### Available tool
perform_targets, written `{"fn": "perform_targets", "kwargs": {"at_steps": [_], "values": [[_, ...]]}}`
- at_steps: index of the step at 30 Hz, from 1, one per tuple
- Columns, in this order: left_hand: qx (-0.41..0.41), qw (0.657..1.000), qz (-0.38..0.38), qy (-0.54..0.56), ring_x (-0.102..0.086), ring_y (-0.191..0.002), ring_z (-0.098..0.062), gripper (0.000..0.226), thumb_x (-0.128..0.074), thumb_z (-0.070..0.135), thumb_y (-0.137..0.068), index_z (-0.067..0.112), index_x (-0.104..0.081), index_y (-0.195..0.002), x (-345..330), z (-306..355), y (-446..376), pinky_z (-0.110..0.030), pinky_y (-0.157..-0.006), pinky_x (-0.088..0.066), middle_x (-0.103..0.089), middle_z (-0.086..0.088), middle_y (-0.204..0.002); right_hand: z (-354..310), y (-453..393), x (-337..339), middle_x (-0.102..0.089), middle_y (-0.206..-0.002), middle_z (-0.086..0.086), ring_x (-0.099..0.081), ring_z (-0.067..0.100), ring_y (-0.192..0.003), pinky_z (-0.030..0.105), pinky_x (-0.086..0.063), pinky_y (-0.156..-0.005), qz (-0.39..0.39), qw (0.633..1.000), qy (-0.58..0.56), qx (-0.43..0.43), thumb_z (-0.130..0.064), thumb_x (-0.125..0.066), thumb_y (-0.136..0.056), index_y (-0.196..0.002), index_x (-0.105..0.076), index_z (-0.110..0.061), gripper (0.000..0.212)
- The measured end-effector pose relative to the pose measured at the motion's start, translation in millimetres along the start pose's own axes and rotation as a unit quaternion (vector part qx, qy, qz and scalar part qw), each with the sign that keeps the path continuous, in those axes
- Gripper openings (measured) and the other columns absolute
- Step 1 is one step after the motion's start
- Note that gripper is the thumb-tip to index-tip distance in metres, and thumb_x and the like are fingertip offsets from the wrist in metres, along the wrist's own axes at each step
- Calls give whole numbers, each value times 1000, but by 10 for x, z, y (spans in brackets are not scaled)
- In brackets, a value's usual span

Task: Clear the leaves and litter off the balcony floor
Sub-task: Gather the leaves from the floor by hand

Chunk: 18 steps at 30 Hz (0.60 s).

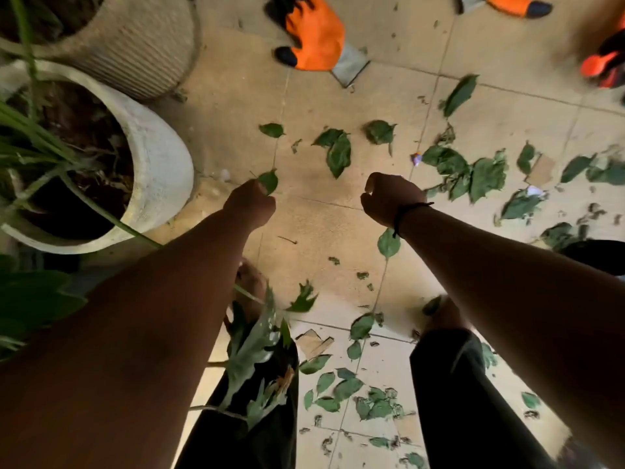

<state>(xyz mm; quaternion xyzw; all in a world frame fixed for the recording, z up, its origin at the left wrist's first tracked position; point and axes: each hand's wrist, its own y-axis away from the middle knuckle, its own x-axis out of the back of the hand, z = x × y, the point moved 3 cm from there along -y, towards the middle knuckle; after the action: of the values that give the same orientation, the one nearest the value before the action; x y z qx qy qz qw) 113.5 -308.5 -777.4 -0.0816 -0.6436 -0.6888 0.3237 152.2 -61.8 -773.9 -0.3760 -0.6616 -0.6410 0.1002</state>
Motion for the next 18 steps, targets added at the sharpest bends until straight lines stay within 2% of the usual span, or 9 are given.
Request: {"fn": "perform_targets", "kwargs": {"at_steps": [2, 4, 6, 7, 10, 14, 18], "values": [[34, 999, 22, 5, -60, -111, -33, 36, -53, 19, -97, 4, -55, -130, 36, -124, -107, -32, -79, -46, -62, -14, -123, -74, -153, -84, -61, -119, 13, -57, 34, -109, 33, -40, -78, 13, 1000, -17, -19, -29, -46, -96, -118, -58, -15, 29], [64, 997, 40, 23, -60, -111, -35, 40, -55, 16, -96, 4, -52, -134, 76, -238, -237, -37, -87, -53, -60, -17, -125, -138, -344, -153, -62, -119, 14, -57, 34, -110, 32, -38, -77, 24, 998, -46, -41, -31, -48, -96, -117, -59, -14, 30], [78, 995, 58, 37, -60, -111, -34, 40, -56, 15, -95, 5, -51, -133, 91, -327, -371, -40, -92, -53, -59, -17, -127, -175, -524, -182, -62, -121, 14, -57, 34, -112, 33, -39, -78, 35, 995, -78, -59, -33, -50, -95, -118, -58, -13, 31], [79, 994, 63, 37, -59, -112, -33, 39, -55, 15, -96, 6, -50, -133, 76, -370, -445, -36, -90, -51, -59, -16, -128, -199, -617, -189, -61, -122, 14, -56, 33, -114, 33, -40, -80, 43, 993, -95, -63, -34, -51, -95, -120, -56, -12, 33], [66, 994, 73, 37, -54, -120, -31, 40, -57, 22, -96, 7, -50, -133, -27, -449, -616, -31, -85, -40, -57, -13, -131, -272, -840, -167, -58, -129, 13, -55, 32, -118, 37, -43, -90, 69, 985, -145, -67, -41, -48, -97, -129, -47, -12, 43], [32, 995, 87, 38, -59, -115, -35, 52, -66, 37, -90, 4, -50, -127, -230, -470, -788, -39, -88, -47, -62, -17, -122, -341, -1106, -189, -56, -134, 11, -56, 32, -118, 33, -37, -81, 102, 969, -209, -81, -46, -40, -100, -140, -36, -14, 51], [16, 994, 108, 13, -59, -111, -37, 58, -68, 41, -89, 3, -45, -127, -334, -443, -887, -43, -84, -50, -59, -19, -120, -371, -1235, -298, -53, -134, 14, -54, 34, -116, 36, -40, -84, 101, 950, -277, -106, -40, -35, -101, -144, -26, -15, 51]]}}
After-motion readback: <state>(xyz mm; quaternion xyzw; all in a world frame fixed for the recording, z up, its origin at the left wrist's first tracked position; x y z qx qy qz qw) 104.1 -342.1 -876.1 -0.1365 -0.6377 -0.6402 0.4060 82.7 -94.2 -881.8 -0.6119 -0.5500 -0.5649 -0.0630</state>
